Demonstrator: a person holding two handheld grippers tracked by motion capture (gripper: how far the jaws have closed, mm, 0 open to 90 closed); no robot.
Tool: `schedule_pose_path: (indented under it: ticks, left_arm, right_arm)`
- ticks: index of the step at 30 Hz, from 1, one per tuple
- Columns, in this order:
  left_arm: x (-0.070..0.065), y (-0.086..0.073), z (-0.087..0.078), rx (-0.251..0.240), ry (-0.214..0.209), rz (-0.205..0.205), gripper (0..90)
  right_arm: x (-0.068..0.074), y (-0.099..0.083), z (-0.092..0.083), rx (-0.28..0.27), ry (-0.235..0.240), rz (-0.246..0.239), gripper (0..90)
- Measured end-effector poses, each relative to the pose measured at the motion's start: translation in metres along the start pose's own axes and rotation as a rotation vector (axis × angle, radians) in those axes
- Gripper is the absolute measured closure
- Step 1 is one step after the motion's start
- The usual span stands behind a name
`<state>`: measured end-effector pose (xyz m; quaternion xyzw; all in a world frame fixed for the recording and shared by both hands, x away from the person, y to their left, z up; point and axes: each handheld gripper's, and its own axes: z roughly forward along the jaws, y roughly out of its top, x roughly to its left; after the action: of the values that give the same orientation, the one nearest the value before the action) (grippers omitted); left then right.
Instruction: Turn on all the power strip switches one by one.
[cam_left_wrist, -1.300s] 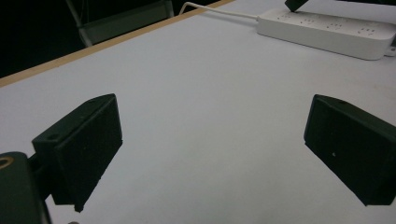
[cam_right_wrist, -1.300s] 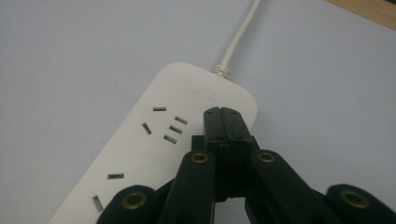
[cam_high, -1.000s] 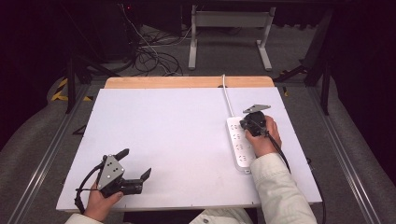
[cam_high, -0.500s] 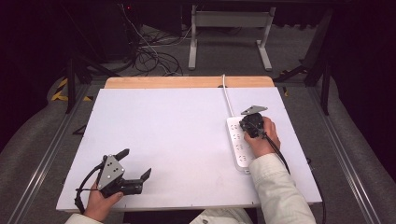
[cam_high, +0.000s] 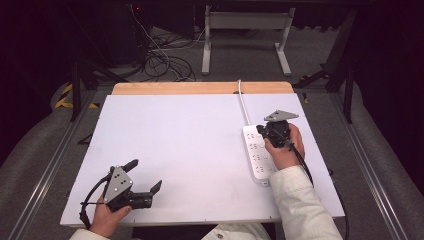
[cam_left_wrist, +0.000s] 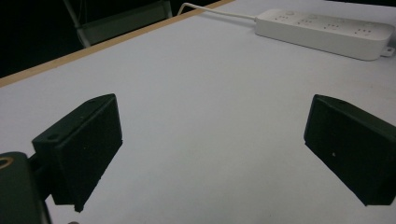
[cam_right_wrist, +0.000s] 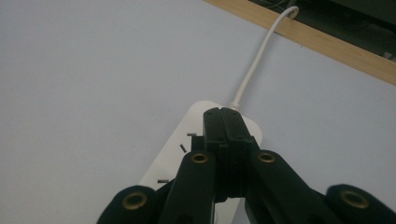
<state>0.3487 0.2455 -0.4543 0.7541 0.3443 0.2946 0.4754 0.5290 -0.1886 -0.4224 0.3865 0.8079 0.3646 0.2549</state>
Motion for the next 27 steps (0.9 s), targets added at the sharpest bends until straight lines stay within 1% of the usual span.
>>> schedule_pose_path:
  ticks: [8,11,13,14,15,16,19,22,25,27]
  left_arm:
    - [0.001,0.0,0.001,0.001,0.001,0.005,4.7]
    - [0.001,0.0,0.001,0.0,0.0,0.004,4.7]
    - [0.001,0.0,0.001,0.001,0.001,0.005,4.7]
    - [0.0,0.0,0.001,-0.001,-0.001,-0.004,4.7]
    - [0.0,0.0,0.001,0.0,0.002,0.004,4.7]
    - [0.0,0.0,0.001,0.0,0.002,0.005,4.7]
    - [0.001,0.0,0.001,-0.001,0.001,0.001,4.7]
    - [0.0,0.0,0.0,0.001,0.002,0.006,4.7]
    - [0.0,0.0,0.0,-0.004,0.0,-0.003,4.7]
    - [0.0,0.0,0.0,-0.003,0.003,0.008,4.7]
  right_arm:
    - [0.0,0.001,0.0,-0.003,0.008,-0.005,90.0]
    - [0.001,0.002,-0.001,-0.006,0.022,-0.01,90.0]
    - [0.002,0.003,-0.003,-0.018,0.035,-0.011,90.0]
    - [0.003,0.003,-0.004,-0.023,0.038,-0.015,86.2]
    - [0.003,0.004,-0.005,-0.031,0.041,-0.019,77.3]
    - [0.003,0.005,-0.007,-0.043,0.045,-0.019,74.0]
    - [0.003,0.008,-0.016,-0.074,0.054,-0.024,59.3]
    - [0.003,0.008,-0.025,-0.105,0.063,-0.024,46.9]
    - [0.005,0.007,-0.035,-0.136,0.072,-0.039,37.6]
    - [0.006,0.006,-0.042,-0.157,0.079,-0.047,32.8]
